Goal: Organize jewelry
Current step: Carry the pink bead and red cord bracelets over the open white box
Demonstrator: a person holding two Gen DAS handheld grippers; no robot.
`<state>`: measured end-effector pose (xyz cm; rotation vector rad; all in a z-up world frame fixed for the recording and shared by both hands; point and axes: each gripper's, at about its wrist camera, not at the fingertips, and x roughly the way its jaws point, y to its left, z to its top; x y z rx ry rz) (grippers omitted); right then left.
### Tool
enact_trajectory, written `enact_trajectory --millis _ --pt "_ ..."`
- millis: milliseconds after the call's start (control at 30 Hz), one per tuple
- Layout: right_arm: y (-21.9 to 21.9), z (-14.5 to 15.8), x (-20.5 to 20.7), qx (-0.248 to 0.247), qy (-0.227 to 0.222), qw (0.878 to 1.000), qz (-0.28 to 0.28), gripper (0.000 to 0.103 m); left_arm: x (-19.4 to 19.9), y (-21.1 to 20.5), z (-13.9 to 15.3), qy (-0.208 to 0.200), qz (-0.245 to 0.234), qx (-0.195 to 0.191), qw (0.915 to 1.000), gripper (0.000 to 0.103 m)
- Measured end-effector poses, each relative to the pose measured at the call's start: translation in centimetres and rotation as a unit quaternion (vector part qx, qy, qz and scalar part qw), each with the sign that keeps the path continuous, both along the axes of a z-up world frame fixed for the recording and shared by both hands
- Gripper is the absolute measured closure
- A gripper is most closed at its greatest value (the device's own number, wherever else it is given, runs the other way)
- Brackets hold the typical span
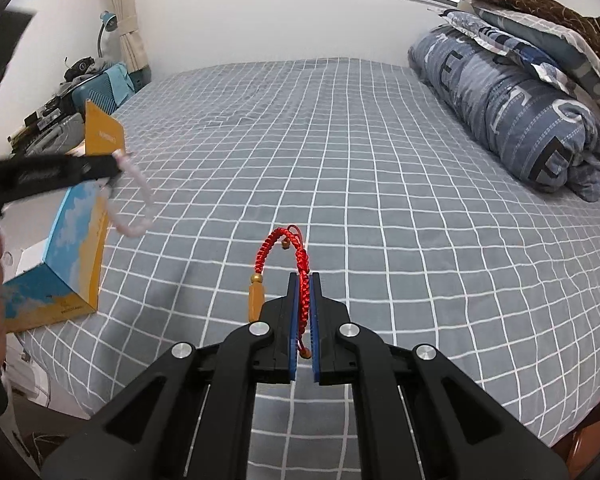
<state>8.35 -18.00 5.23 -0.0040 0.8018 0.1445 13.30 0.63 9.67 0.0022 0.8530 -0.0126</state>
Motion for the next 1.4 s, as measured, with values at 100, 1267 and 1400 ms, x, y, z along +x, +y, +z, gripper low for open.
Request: enact_trajectory --millis 100,1267,1400 --pt "0.7 0.0 0.6 0.002 0.003 1.000 -0.001 0.099 -0.8 1.5 0.2 0.000 0.008 0.005 1.0000 0.092" --pt "32.5 2.6 3.7 0.003 -0.002 0.982 0.191 0.099 -10.8 29.1 0.7 -0.014 0.211 0.000 0.9775 0.092" --pt "35.2 1.0 3.9 -0.008 0.013 0.979 0.205 0.099 -10.7 31.6 -0.9 0.004 0.227 -0.005 0.9739 0.092"
